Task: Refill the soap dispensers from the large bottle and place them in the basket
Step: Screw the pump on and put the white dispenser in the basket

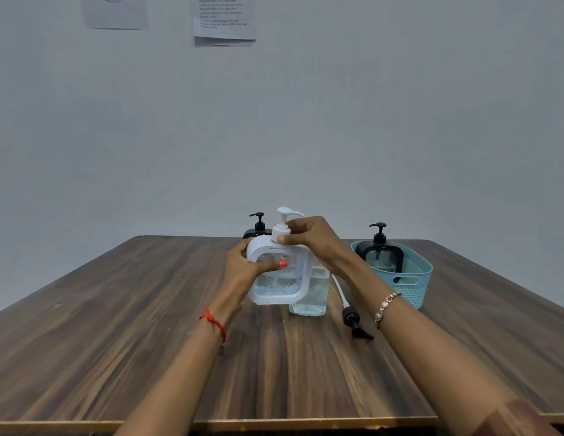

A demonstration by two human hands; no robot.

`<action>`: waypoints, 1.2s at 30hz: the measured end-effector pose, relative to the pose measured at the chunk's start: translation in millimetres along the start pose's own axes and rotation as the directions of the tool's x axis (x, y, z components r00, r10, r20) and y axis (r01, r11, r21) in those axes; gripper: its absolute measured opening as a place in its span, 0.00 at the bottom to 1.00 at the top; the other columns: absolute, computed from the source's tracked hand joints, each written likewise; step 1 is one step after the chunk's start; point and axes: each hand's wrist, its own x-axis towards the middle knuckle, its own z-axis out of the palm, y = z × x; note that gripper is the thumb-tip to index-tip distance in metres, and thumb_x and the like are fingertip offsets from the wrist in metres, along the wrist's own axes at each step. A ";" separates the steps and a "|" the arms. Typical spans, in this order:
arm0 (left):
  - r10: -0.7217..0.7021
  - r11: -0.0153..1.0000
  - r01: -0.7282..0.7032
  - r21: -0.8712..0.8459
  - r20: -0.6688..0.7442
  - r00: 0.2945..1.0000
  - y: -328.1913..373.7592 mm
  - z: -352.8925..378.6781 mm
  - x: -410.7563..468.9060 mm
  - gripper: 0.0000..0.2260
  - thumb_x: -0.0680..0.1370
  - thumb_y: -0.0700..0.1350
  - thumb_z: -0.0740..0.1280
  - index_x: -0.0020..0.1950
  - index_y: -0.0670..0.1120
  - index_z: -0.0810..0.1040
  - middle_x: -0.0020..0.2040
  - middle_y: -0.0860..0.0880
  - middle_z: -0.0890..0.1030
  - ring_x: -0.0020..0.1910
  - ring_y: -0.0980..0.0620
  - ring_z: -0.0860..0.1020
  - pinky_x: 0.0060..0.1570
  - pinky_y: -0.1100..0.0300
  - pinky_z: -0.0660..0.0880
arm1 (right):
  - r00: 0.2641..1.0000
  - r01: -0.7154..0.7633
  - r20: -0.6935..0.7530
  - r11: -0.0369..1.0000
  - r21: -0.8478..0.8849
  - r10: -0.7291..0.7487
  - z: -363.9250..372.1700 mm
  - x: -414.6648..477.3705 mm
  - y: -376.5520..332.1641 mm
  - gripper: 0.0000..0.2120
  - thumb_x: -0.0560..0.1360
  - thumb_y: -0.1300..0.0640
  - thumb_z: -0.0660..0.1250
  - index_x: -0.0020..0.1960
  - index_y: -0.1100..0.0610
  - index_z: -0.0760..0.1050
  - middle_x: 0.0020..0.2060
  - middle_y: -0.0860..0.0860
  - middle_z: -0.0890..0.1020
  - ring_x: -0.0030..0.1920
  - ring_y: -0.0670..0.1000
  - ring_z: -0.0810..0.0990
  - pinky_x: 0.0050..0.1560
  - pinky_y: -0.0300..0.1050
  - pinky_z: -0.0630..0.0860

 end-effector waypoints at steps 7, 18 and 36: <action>-0.027 0.999 0.026 -0.040 -0.013 1.000 -2.1 5.0 -3.1 0.20 0.61 0.35 0.79 0.48 0.48 0.77 0.43 0.48 0.81 0.42 0.49 0.80 0.41 0.58 0.80 | 0.965 -0.040 -0.263 0.980 -0.194 -0.013 20.2 3.4 3.3 0.18 0.64 0.50 0.77 0.41 0.59 0.73 0.35 0.49 0.76 0.34 0.45 0.73 0.35 0.37 0.68; -0.031 0.999 0.031 0.010 -0.030 0.999 -0.2 5.3 -6.7 0.19 0.62 0.36 0.78 0.44 0.51 0.75 0.41 0.52 0.80 0.39 0.54 0.79 0.31 0.68 0.76 | 0.946 -0.110 -0.313 0.992 -0.070 0.083 17.2 -2.3 -3.0 0.12 0.61 0.56 0.80 0.29 0.58 0.77 0.28 0.49 0.79 0.29 0.46 0.77 0.33 0.39 0.73; -0.020 0.998 0.023 0.064 -0.044 0.999 -4.0 16.5 -14.9 0.21 0.61 0.38 0.80 0.48 0.48 0.75 0.42 0.50 0.80 0.42 0.51 0.80 0.39 0.61 0.77 | 0.914 -0.114 -0.405 0.936 -0.333 -0.033 19.6 -6.6 6.9 0.18 0.62 0.48 0.77 0.28 0.61 0.75 0.23 0.49 0.73 0.29 0.49 0.72 0.40 0.44 0.68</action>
